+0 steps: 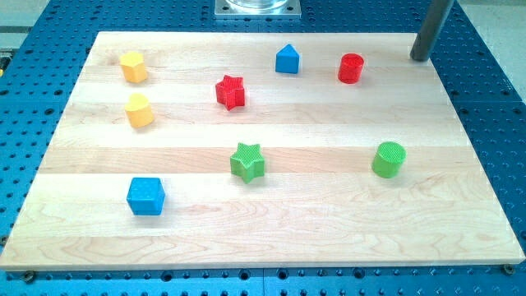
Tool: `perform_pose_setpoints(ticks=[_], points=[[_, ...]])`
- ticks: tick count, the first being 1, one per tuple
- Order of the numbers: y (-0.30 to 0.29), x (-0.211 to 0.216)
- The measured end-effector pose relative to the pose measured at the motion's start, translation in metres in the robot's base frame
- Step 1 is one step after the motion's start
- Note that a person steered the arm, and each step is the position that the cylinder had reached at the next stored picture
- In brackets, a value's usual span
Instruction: Point your arm to the bottom left of the yellow heart
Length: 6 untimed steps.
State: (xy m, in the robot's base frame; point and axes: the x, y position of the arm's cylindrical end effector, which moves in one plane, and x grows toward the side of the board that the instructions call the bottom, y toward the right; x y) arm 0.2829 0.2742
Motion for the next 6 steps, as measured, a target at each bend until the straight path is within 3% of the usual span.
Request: perform_pose_setpoints(ticks=[1,3,4,5,6], points=[[-0.037,0.055],[-0.291,0.141],[-0.426,0.148],[-0.481,0.149],[-0.49,0.158]])
